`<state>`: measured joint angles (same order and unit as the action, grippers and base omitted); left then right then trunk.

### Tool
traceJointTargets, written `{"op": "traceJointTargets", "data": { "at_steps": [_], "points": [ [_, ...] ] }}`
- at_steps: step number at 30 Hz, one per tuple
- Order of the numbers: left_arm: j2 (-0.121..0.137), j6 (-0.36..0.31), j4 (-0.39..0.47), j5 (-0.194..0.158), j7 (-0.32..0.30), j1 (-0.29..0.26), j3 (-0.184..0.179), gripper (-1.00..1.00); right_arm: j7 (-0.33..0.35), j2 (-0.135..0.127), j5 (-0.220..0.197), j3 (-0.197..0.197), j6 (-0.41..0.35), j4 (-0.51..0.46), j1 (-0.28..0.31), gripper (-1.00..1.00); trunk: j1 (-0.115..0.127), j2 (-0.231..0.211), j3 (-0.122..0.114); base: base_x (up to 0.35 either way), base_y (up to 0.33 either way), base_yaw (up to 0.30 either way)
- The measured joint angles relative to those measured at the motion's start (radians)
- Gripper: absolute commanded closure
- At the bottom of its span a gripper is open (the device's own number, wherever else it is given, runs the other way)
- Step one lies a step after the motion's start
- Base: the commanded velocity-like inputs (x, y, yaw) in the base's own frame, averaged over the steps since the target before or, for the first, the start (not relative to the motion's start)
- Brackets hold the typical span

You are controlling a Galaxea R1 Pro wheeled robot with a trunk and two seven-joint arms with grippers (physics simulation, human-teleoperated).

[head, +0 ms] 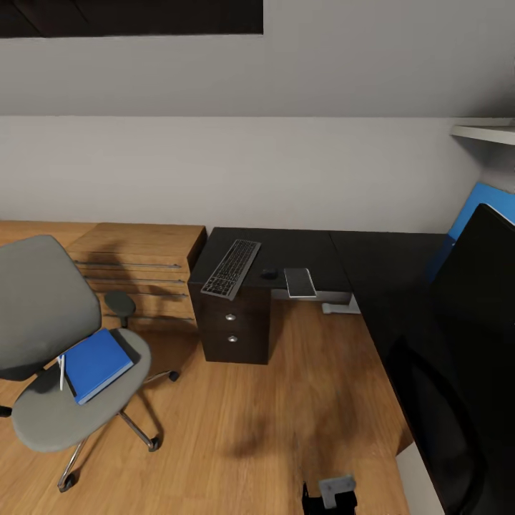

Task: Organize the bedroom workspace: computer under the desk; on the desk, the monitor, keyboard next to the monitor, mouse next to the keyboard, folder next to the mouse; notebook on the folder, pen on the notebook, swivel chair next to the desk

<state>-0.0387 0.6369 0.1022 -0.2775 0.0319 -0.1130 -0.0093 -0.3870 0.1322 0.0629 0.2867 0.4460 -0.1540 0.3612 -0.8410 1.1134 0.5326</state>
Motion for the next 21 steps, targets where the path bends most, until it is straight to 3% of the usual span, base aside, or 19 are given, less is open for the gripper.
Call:
{"op": "traceJointTargets", "data": {
  "at_steps": [11,21],
  "points": [
    [0.000,0.088,-0.016,-0.001,0.001,0.000,0.001,-1.00,0.024,0.002,-0.002,-0.001,0.012,0.107,0.000,-1.00,0.000,0.000,0.000,-0.219,0.000,0.000],
    [0.001,0.098,-0.020,0.001,0.001,0.000,0.000,-1.00,0.193,-0.002,-0.001,-0.006,0.012,0.117,0.000,-1.00,0.004,-0.007,-0.003,-0.058,0.000,0.000]
  ]
}}
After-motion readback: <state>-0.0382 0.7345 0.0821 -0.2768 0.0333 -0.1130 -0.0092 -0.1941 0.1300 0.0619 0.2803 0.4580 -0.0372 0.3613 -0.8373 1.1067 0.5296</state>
